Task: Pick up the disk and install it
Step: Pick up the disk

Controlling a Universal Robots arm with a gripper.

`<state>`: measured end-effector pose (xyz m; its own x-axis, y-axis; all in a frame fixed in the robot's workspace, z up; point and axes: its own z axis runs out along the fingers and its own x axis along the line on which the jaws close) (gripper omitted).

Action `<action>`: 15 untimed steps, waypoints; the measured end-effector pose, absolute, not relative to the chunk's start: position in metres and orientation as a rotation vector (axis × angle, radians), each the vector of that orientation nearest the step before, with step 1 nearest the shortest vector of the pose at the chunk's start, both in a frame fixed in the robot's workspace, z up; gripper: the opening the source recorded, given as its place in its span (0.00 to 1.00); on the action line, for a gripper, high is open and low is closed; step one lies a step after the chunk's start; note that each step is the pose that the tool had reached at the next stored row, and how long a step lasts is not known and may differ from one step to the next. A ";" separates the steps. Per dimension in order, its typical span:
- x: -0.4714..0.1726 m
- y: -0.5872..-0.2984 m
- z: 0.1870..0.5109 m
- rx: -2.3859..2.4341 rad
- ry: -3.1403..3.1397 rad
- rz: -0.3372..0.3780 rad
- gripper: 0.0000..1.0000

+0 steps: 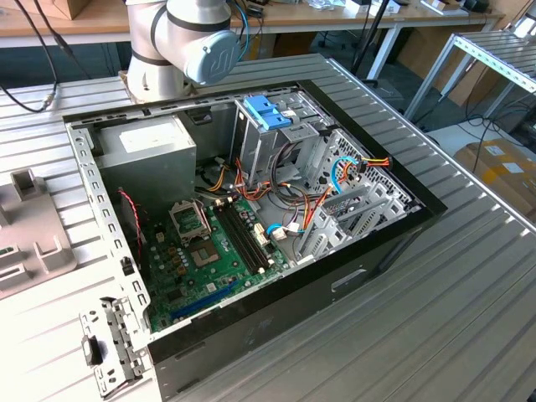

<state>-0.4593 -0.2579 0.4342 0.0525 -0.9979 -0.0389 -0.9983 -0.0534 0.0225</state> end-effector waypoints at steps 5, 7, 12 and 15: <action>-0.459 -0.258 0.437 -2.271 2.154 0.068 0.37; -0.459 -0.258 0.438 -2.271 2.154 0.068 0.37; -0.459 -0.258 0.441 -2.271 2.154 0.068 0.37; -0.459 -0.258 0.443 -2.272 2.154 0.068 0.37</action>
